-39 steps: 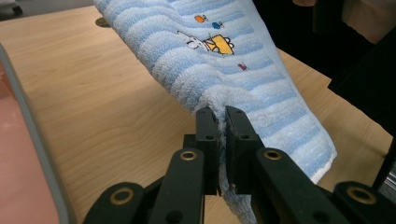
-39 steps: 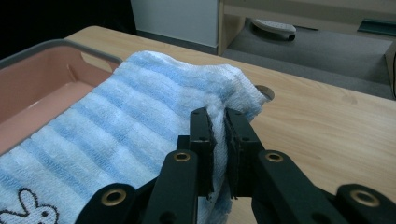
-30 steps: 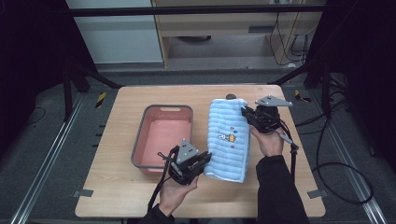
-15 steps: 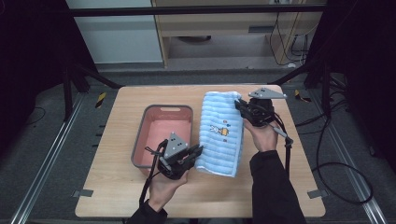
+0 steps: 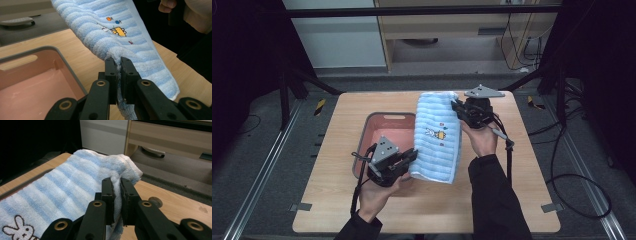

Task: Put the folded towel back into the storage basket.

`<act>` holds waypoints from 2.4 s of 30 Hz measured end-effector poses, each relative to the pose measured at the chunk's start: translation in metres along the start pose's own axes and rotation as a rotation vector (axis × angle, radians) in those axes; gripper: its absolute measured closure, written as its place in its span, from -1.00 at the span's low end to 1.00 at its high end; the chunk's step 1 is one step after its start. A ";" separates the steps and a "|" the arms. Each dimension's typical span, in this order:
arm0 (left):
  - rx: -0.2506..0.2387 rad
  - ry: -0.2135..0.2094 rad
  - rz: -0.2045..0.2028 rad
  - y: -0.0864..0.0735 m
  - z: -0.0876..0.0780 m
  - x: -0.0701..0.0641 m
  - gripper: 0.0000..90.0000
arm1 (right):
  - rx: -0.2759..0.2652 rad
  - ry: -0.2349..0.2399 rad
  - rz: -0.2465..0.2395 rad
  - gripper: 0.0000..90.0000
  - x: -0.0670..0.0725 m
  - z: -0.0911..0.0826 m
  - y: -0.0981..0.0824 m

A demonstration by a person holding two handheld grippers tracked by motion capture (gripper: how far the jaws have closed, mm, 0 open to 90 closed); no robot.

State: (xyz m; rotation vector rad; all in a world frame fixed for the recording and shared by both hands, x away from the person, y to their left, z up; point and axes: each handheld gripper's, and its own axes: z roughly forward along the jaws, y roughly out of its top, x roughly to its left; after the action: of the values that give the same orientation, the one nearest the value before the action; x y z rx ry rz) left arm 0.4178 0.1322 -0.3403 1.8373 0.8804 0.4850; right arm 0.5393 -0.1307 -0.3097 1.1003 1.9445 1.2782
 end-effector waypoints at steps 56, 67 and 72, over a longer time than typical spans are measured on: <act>0.028 0.186 -0.098 -0.032 -0.038 0.104 0.89 | -0.018 0.138 -0.016 0.84 0.079 0.113 0.026; 0.067 0.199 -0.095 -0.042 -0.026 0.109 0.89 | 0.011 0.142 -0.024 0.84 0.080 0.132 0.013; 0.092 0.199 -0.104 -0.050 -0.021 0.111 0.89 | 0.028 0.143 -0.017 0.84 0.081 0.139 0.005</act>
State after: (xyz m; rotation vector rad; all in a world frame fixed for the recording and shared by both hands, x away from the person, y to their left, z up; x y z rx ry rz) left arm 0.4584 0.2405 -0.3827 1.8370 1.1437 0.5772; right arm 0.6104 0.0045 -0.3601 1.0285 2.0778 1.3577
